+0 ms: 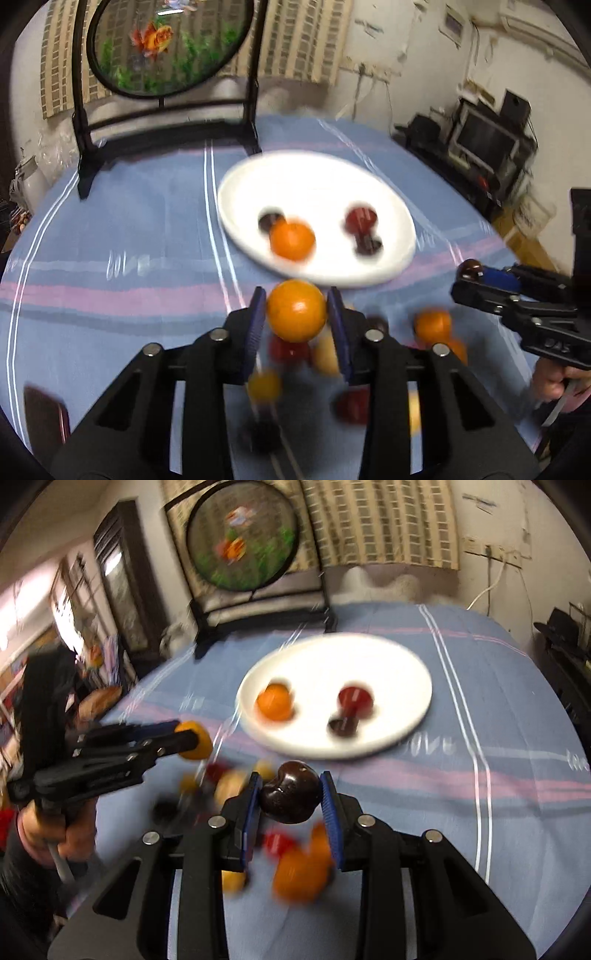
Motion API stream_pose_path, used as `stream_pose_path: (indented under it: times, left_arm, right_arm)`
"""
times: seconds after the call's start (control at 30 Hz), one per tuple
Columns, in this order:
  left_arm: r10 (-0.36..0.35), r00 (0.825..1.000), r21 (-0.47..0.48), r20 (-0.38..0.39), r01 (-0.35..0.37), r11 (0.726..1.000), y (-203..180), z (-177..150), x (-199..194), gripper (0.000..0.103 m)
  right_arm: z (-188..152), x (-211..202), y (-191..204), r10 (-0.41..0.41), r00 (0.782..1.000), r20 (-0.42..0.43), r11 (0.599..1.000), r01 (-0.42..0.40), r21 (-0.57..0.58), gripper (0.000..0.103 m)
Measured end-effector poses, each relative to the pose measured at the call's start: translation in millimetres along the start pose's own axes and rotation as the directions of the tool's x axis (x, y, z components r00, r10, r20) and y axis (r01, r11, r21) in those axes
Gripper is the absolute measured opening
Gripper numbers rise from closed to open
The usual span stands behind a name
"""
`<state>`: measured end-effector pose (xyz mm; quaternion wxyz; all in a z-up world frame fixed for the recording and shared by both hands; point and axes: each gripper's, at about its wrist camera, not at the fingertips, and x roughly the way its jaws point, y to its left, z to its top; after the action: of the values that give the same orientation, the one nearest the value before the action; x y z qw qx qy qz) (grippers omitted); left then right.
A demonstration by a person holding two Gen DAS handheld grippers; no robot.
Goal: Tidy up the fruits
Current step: 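Place the dark plum and tangerine on the white plate, opening both grippers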
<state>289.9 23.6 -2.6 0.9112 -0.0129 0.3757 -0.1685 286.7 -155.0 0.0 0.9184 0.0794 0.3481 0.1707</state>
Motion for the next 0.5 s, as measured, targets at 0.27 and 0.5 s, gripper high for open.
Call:
stream_pose_path:
  times: [0.27, 0.5]
  left_arm:
    - [0.005, 1.0, 0.002, -0.019, -0.005, 1.0, 1, 65, 64, 0.023]
    - [0.068, 0.997, -0.01, -0.032, -0.068, 0.998, 43, 43, 30, 0.044]
  right_arm:
    - [41, 71, -35, -0.007, 0.999, -0.051, 0.996, 0.011, 0.092, 0.033]
    - [37, 56, -37, -0.007, 1.0, -0.01, 0.996, 0.008, 0.093, 0.032]
